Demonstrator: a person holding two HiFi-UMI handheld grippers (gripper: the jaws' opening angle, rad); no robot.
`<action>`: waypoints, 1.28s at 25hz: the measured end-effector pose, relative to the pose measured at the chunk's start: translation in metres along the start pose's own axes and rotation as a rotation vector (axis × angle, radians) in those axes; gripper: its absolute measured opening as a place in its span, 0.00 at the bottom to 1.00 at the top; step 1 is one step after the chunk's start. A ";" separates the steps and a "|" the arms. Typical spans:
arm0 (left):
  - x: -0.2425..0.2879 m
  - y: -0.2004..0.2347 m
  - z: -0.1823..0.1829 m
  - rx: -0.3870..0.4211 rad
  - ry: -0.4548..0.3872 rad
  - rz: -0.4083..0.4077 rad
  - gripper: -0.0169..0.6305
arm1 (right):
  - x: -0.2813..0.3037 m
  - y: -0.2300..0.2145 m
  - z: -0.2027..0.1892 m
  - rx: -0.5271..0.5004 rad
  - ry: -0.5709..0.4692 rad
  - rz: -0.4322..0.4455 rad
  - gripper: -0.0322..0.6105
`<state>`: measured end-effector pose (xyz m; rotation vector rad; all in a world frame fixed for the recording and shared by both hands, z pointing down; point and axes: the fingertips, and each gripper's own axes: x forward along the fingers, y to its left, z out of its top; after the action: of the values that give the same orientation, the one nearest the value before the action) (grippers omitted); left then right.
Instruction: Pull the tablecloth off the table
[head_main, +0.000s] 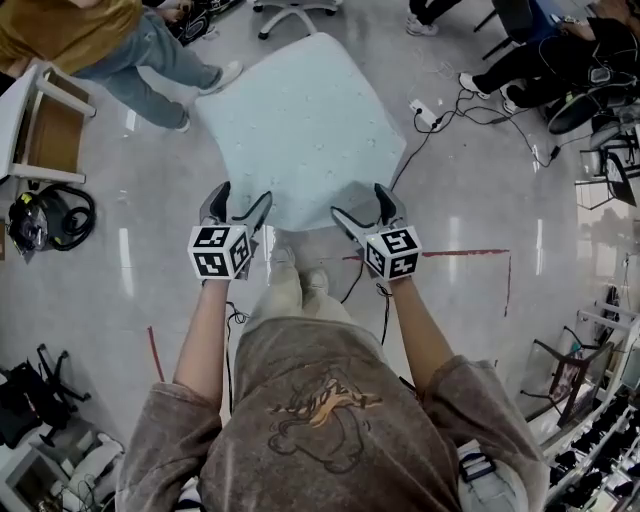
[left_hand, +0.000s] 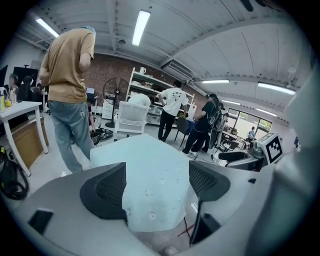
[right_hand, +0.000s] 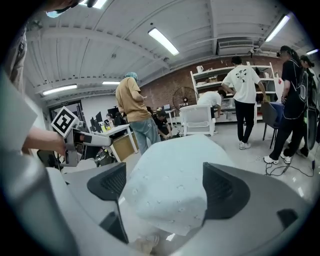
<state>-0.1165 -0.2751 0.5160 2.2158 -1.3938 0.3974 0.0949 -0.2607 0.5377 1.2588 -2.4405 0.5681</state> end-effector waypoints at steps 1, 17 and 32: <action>0.005 0.003 -0.008 0.000 0.018 0.003 0.60 | 0.004 -0.004 -0.008 0.005 0.015 -0.003 0.77; 0.073 0.048 -0.119 -0.007 0.238 0.044 0.65 | 0.076 -0.063 -0.103 0.002 0.185 -0.037 0.91; 0.102 0.077 -0.174 -0.079 0.306 0.105 0.73 | 0.104 -0.100 -0.151 0.022 0.257 -0.100 0.97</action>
<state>-0.1389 -0.2855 0.7302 1.9278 -1.3363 0.6751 0.1365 -0.3113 0.7361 1.2253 -2.1541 0.6842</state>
